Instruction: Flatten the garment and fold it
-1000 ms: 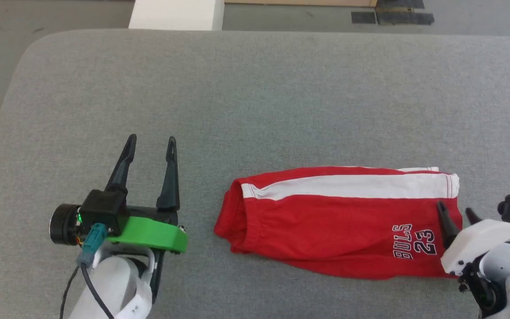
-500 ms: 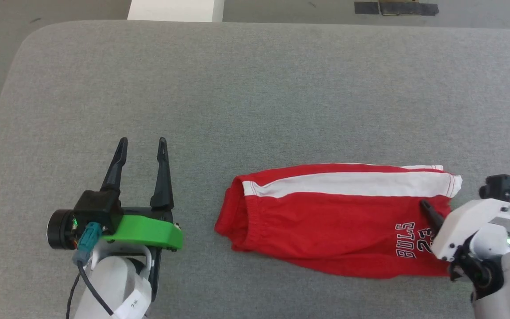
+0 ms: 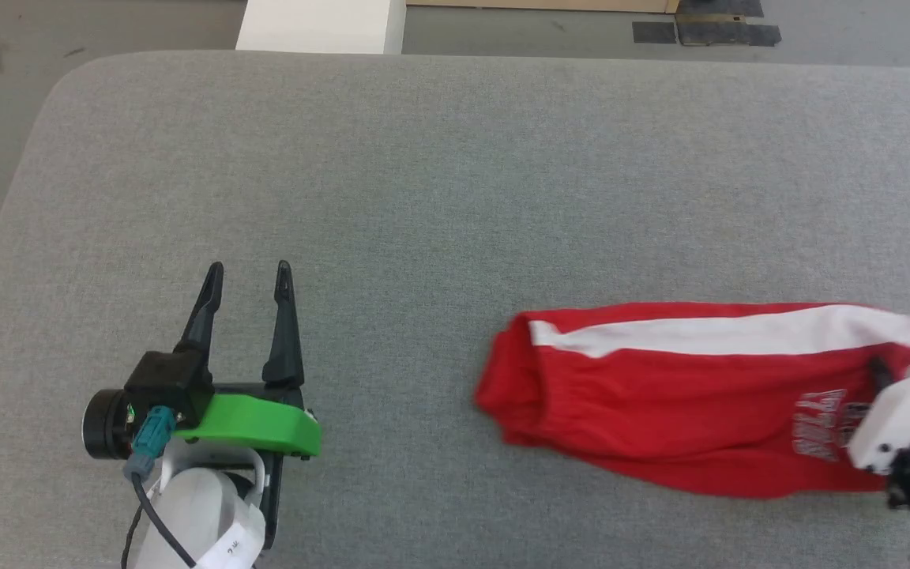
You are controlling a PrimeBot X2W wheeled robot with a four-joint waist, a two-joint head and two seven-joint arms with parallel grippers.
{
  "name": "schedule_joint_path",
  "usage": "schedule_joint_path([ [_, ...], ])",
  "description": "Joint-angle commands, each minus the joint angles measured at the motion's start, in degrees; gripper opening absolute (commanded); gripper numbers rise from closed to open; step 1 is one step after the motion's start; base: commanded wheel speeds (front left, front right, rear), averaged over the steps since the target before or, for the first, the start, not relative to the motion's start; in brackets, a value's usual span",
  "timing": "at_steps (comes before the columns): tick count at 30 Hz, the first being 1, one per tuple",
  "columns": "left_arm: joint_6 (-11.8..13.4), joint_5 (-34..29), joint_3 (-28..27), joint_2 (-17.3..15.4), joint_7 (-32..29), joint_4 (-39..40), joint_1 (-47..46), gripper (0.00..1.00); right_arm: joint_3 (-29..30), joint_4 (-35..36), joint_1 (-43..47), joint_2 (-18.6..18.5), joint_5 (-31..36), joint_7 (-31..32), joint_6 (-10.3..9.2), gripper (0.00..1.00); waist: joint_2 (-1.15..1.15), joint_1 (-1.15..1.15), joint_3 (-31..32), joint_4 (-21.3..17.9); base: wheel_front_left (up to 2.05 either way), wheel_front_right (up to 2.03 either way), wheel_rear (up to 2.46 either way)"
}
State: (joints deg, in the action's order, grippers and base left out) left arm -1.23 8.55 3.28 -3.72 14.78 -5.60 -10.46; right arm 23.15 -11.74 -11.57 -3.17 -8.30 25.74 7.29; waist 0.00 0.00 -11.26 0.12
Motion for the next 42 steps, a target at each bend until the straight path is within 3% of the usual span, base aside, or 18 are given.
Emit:
schedule_joint_path([
  [1, -0.46, -0.43, -0.32, 0.27, 0.21, -0.21, 0.25, 1.00, 0.60, 1.50, 0.69, -0.18, 1.68, -0.26, 0.20, 0.00, 0.00, 0.00, 0.05, 0.13, 0.00, 0.00, 0.00],
  [4, -0.82, -0.54, -0.54, 0.47, 0.21, -0.30, 0.27, 1.00, -0.24, 5.61, 1.50, -0.14, 4.39, 0.75, 0.20, 0.00, 0.00, 0.00, 0.13, 0.47, 0.00, 0.00, 0.00],
  [7, -1.12, -0.57, -0.69, 0.59, 0.21, -0.45, 0.27, 1.00, -4.43, 10.40, 3.03, 0.06, 2.60, 3.91, 0.20, 0.00, 0.00, 0.00, 0.27, 0.78, 0.00, 0.00, 0.00],
  [16, -1.50, -0.62, -0.40, 0.79, 0.21, -0.70, 0.45, 1.00, -25.55, 26.27, 8.41, 0.24, -3.20, 16.42, 0.20, 0.00, 0.00, 0.00, 0.60, 1.84, 0.00, 0.00, 0.00],
  [20, -1.40, -0.50, -0.49, 0.81, 0.21, -0.68, 0.30, 1.00, -32.49, 24.84, 5.63, 0.24, -3.04, 17.21, 0.20, 0.00, 0.00, 0.00, 0.39, 1.99, 0.00, 0.00, 0.00],
  [28, -0.73, 0.41, 0.68, 0.83, 0.22, -0.35, -0.25, 1.00, -39.46, 11.75, -2.92, 0.27, -4.71, 13.25, 0.20, 0.00, 0.00, 0.00, -0.80, 2.97, 0.00, 0.00, 0.00],
  [29, -0.73, 0.47, 0.73, 0.83, 0.22, -0.39, -0.40, 1.00, -40.38, 10.03, -4.01, 0.28, -5.26, 12.27, 0.20, 0.33, 0.00, 0.00, -1.02, 3.09, 0.00, 0.00, 0.00],
  [30, -0.71, 0.53, 0.78, 0.83, 0.22, -0.40, -0.52, 1.00, -41.15, 8.71, -4.82, 0.28, -5.49, 11.66, 0.20, 0.40, 0.00, 0.00, -1.23, 3.21, 0.00, 0.00, 0.00],
  [31, -0.66, 0.60, 0.83, 0.83, 0.22, -0.42, -0.63, 1.00, -42.16, 7.27, -5.71, 0.28, -5.73, 10.91, 0.20, 0.90, 0.00, 0.00, -1.40, 3.32, 0.00, 0.00, 0.00],
  [32, -0.62, 0.66, 0.87, 0.83, 0.22, -0.45, -0.67, 1.00, -42.73, 6.35, -6.26, 0.28, -6.17, 10.21, 0.20, 1.00, 0.00, 0.00, -1.47, 3.39, 0.00, 0.00, 0.00],
  [38, -0.24, 0.83, 0.83, 0.84, 0.22, -0.47, -0.31, 1.00, -44.56, 5.50, -7.99, 0.28, -11.06, 5.53, 0.20, 1.00, 0.00, 0.00, -1.43, 3.02, 0.00, 0.00, 0.00],
  [42, 0.10, 0.80, 0.88, 0.84, 0.22, -0.41, 0.13, 1.00, -42.26, 11.30, -7.64, 0.29, -14.49, -4.22, 0.20, 1.00, 0.00, 0.00, -0.40, 2.09, 0.00, 0.00, 0.00],
])
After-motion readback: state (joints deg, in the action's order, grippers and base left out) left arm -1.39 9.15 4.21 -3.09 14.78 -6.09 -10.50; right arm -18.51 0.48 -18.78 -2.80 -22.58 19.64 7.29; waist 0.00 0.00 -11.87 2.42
